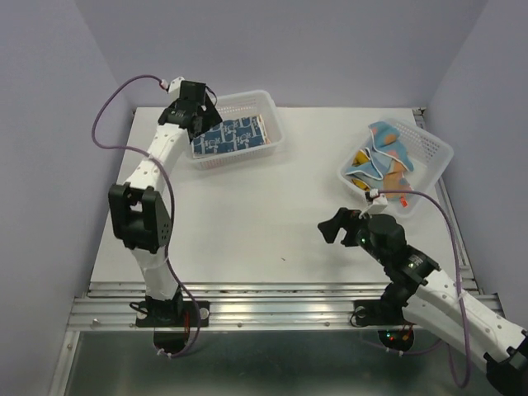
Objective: Fold and stack the towels
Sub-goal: Neatly place the folded towel into the bin, then grab crumpled towel
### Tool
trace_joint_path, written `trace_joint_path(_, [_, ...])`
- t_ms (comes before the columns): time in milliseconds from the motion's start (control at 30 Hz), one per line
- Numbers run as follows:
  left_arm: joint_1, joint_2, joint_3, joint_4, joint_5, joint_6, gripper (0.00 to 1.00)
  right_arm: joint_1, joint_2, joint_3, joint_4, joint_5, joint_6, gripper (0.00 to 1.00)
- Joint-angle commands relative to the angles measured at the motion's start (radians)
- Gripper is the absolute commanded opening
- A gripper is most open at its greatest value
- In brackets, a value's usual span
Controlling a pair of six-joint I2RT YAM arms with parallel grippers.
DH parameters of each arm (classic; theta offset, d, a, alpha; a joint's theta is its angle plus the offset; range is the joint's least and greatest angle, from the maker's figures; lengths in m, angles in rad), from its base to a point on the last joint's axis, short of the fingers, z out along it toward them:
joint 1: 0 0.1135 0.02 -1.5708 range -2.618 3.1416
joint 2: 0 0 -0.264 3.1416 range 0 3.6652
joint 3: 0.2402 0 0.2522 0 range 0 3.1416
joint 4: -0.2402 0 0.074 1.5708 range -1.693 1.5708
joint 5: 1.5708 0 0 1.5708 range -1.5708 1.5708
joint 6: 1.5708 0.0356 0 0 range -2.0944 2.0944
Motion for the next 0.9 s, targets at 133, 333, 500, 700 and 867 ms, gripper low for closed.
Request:
trace_joint_path(133, [-0.071,-0.622,-0.518,0.395,0.136,0.049,0.99,0.004,0.222,0.399,-0.219,0.410,0.140,1.00])
trace_joint_path(333, [-0.076,-0.955,-0.978,0.490,0.132,-0.052,0.99,-0.133,0.483,0.620,-0.254,0.624,0.003,1.00])
trace_joint_path(500, [-0.076,-1.068,-1.161,0.523,0.202,-0.071,0.99,-0.374,0.673,0.724,-0.092,0.340,-0.253,1.00])
trace_joint_path(700, [-0.076,-1.021,-1.172,0.520,0.222,-0.063,0.99,-0.494,0.948,0.915,-0.145,0.266,-0.326,1.00])
trace_joint_path(867, [-0.076,-0.978,-1.163,0.520,0.212,-0.069,0.99,-0.517,1.051,0.959,-0.144,0.242,-0.351,1.00])
